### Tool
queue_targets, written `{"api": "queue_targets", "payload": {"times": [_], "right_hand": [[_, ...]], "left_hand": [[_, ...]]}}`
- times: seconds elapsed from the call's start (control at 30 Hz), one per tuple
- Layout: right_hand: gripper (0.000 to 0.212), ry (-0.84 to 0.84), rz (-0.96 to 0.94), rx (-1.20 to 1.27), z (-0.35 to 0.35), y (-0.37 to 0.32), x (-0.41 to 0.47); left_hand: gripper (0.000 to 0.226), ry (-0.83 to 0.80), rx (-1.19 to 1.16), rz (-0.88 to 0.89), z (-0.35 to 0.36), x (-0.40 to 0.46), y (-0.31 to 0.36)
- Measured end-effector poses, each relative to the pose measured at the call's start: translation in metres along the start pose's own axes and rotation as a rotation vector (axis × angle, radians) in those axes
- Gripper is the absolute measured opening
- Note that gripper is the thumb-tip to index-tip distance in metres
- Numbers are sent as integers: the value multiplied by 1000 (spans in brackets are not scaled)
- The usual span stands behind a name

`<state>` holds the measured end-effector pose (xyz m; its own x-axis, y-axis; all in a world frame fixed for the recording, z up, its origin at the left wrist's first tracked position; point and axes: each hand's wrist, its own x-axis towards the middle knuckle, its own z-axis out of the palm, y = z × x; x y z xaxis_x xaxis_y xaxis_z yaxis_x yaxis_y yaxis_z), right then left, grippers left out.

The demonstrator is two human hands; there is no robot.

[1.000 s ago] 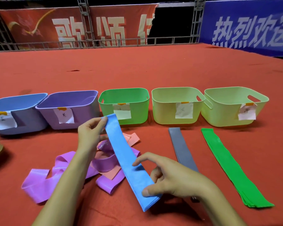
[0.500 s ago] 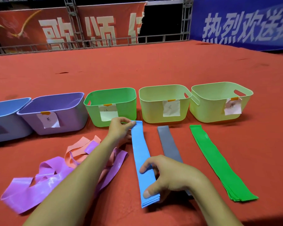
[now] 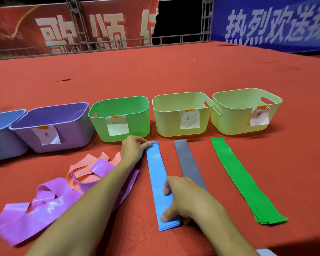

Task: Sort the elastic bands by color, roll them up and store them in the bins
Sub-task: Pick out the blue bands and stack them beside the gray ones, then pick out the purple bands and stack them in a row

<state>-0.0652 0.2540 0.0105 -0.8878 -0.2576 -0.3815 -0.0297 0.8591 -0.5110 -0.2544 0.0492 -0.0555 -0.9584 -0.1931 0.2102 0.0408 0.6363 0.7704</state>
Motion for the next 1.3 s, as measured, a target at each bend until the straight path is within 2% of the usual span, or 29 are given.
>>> {"api": "queue_targets", "payload": {"times": [0.07,0.3,0.4,0.5,0.67,0.87,1.0,1.17,1.3], "right_hand": [[64,30,8,-66,-2,2,1],[65,10,-34,-19,-4,12,10],[56,40,-66,51,-7,14,14],[49,158,-127,140,-7,13,21],[33,247,-217,391,0,1,25],[14,320,-327,502,15,-17,30],[10,371,-377,508,21,-20,38],[4,420,-376,494,29,-21,52],[10,515,-364,277,31,-24,68]], "left_hand": [[24,15,16,9,0,-1,0],[40,-4,-65,26,-13,-8,10],[35,3,-158,82,-24,-19,20],[26,7,-192,168,-43,-32,31],[18,46,-327,182,-89,-55,43],[12,121,-326,220,-133,-96,18],[12,91,-319,172,-138,-120,-10],[14,63,-200,221,-146,-122,-26],[15,52,-75,282,-146,-125,-31]]}}
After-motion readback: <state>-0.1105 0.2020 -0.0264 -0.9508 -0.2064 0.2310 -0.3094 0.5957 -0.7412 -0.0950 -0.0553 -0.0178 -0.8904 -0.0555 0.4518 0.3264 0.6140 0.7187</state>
